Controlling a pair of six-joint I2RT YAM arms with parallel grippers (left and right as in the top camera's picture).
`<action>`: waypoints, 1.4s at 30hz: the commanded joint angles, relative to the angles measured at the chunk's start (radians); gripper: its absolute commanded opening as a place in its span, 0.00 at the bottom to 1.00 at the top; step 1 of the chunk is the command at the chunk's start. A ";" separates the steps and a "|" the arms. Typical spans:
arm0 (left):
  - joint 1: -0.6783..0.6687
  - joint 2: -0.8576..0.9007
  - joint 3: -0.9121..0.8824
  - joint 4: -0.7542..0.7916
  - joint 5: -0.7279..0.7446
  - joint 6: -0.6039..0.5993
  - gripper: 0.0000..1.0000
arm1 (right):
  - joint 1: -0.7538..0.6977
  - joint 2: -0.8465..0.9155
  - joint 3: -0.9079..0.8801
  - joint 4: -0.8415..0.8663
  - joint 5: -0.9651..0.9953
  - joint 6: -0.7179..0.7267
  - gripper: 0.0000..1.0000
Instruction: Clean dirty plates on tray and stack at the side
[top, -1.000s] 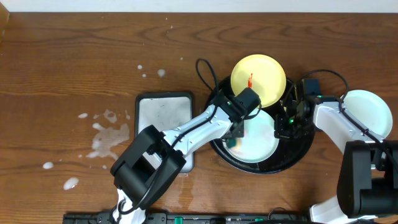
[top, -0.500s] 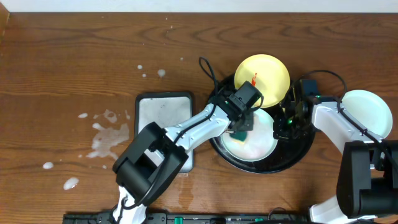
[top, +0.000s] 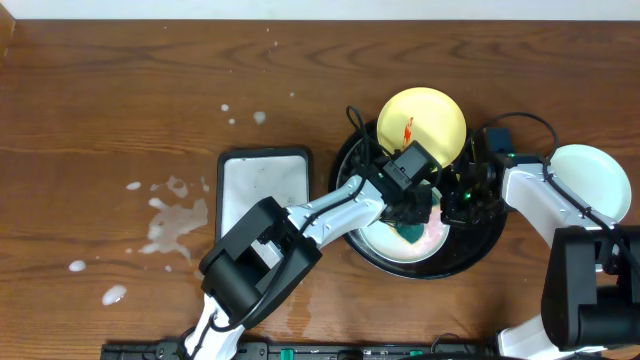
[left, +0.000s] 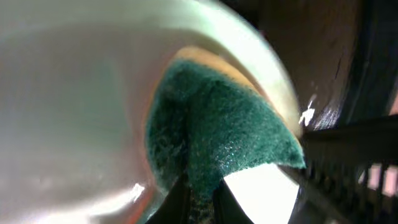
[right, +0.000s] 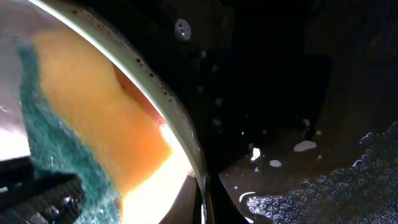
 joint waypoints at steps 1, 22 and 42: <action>-0.005 0.079 -0.060 -0.166 -0.013 -0.010 0.07 | -0.004 0.014 -0.002 -0.007 0.036 0.011 0.01; 0.101 0.060 0.027 -0.367 -0.554 -0.031 0.07 | -0.004 0.014 -0.002 -0.007 0.037 0.010 0.01; -0.032 0.086 0.027 -0.059 0.081 0.063 0.08 | -0.004 0.014 -0.002 -0.006 0.036 0.010 0.01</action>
